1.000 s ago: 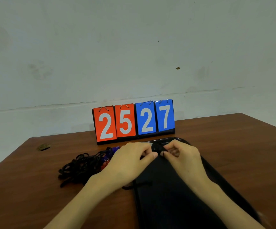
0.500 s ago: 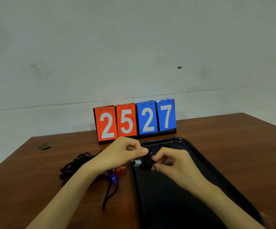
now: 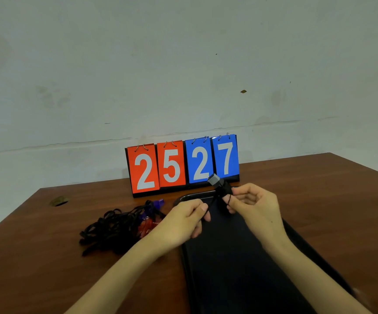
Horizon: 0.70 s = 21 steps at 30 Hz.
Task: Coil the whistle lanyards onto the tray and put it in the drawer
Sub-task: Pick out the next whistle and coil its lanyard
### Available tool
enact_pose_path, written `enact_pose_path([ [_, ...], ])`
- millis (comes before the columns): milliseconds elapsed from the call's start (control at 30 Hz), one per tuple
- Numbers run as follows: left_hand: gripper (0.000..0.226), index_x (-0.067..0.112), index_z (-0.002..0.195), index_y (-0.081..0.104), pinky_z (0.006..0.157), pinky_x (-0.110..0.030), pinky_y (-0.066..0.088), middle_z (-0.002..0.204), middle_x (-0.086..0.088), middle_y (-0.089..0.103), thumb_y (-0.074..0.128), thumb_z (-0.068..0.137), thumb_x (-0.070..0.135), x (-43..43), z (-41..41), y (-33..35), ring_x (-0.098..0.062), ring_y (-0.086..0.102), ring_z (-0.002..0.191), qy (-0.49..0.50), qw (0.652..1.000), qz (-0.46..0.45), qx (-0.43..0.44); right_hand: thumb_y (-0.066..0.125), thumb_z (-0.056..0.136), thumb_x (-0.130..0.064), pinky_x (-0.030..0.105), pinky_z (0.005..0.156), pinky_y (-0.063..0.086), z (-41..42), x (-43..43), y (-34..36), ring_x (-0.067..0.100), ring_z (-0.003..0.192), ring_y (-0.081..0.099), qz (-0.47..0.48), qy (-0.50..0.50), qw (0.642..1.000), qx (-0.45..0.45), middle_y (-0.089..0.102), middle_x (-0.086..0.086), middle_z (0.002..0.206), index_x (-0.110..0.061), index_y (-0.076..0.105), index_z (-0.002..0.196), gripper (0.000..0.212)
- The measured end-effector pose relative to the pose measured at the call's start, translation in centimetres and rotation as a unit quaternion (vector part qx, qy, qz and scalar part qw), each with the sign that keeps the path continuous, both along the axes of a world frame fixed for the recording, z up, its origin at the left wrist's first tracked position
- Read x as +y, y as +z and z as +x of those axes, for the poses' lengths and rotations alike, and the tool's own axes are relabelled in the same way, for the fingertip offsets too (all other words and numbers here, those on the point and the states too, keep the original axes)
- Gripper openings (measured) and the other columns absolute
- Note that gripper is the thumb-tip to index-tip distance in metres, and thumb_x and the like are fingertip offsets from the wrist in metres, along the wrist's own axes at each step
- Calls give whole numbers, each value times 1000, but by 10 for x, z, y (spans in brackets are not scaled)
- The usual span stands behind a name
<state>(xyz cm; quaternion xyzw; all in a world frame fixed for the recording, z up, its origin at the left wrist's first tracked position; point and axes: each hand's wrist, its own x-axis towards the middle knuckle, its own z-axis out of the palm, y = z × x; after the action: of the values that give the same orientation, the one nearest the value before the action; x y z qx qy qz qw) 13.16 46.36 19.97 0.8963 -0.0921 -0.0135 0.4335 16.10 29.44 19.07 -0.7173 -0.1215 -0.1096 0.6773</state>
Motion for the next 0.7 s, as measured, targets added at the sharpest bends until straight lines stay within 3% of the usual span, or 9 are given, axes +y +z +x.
enact_pose_path([
  [67,29,19,88,57,60,-22,43,53,6,51,34,100,33,-2,-2,-1,0,46,46,-10,999,48,-23,73,76,-12,21,63,55,4,-2,-3,12,69,68,-37,-39,998,11,70,2,76,-16,66,84,11],
  [200,22,21,90,56,64,-25,44,68,7,53,42,97,37,-7,-10,5,-3,50,62,-9,982,167,-92,73,78,-16,17,68,51,7,-4,-8,5,73,64,-172,-89,981,-26,66,-7,78,-22,65,84,11],
  [400,21,25,92,54,68,-18,42,77,10,52,40,97,39,-10,-23,21,-3,51,71,-20,948,274,-163,71,79,-15,10,73,46,3,-1,-16,-3,77,60,-329,-38,934,-133,62,-14,82,-22,64,89,14],
  [567,20,27,84,58,63,-14,39,71,11,54,47,93,41,-4,-24,32,-1,51,67,-43,958,235,-161,69,81,-21,14,77,46,-5,4,-12,-4,80,59,-379,94,912,-129,59,-18,79,-26,64,89,11],
  [700,24,24,74,60,64,-19,46,64,9,58,52,90,41,14,-18,36,-2,54,61,-42,976,149,-154,74,76,-20,17,72,50,-11,8,-7,1,77,61,-330,186,923,-69,66,-8,80,-32,62,77,17],
])
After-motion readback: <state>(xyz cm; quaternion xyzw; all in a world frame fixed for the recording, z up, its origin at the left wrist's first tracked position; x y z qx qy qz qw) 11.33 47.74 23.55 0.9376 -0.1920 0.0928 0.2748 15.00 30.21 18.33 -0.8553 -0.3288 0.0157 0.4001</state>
